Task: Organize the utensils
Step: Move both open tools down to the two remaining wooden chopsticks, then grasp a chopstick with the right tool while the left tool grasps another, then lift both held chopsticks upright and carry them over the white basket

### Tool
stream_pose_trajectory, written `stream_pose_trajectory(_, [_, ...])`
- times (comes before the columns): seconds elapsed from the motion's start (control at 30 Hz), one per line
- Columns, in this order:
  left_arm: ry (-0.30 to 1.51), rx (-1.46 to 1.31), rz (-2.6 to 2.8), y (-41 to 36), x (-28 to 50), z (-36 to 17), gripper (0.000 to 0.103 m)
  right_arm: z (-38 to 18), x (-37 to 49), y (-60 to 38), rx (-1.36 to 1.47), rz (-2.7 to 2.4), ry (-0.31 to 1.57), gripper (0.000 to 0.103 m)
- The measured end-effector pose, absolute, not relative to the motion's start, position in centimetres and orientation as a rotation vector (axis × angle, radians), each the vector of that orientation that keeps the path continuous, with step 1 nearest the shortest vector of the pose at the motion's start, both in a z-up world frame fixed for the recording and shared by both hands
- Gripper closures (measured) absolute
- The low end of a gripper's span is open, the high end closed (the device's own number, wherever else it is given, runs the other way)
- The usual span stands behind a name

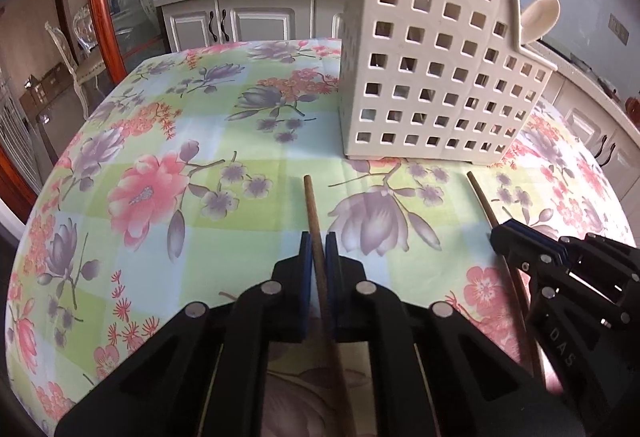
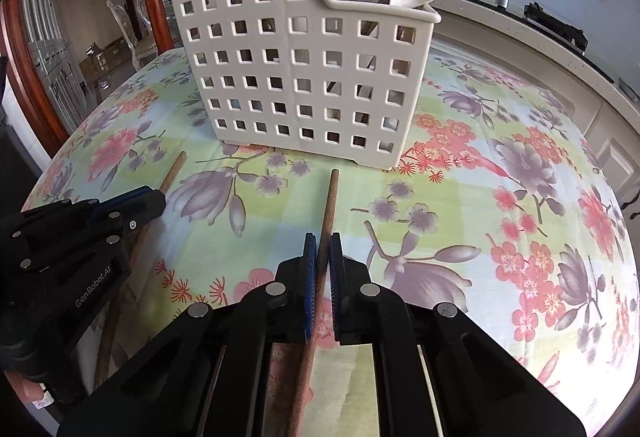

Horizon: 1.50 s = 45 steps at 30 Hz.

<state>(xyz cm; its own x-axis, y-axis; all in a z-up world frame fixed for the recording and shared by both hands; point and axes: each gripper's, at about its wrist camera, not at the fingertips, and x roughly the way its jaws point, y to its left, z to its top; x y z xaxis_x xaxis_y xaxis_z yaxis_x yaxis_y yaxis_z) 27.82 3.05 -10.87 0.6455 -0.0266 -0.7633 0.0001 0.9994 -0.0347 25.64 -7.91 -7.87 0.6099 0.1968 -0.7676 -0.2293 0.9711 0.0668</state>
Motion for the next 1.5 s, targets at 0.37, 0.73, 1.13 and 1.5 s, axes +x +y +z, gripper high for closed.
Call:
stream_pose_trajectory(0.37, [0.782, -0.079, -0.065, 2.8, 25.4, -8.0, 0.097, -4.6, 23.1, -10.1, 0.054, 0.297, 0.738, 0.096])
stream_pose_trajectory(0.73, [0.592, -0.058, -0.068, 2.4, 20.2, -1.8, 0.097, 1.2, 18.7, -11.4, 0.035, 0.311, 0.565, 0.096])
stream_pose_trajectory(1.13, [0.453, -0.044, -0.069, 2.1, 15.6, 2.1, 0.097, 4.8, 14.7, -12.4, 0.021, 0.339, 0.408, 0.096])
stream_pose_trajectory(1.5, [0.444, -0.039, -0.070, 2.0, 15.0, 2.1, 0.097, 4.0, 15.4, -12.9, 0.091, 0.350, 0.439, 0.097])
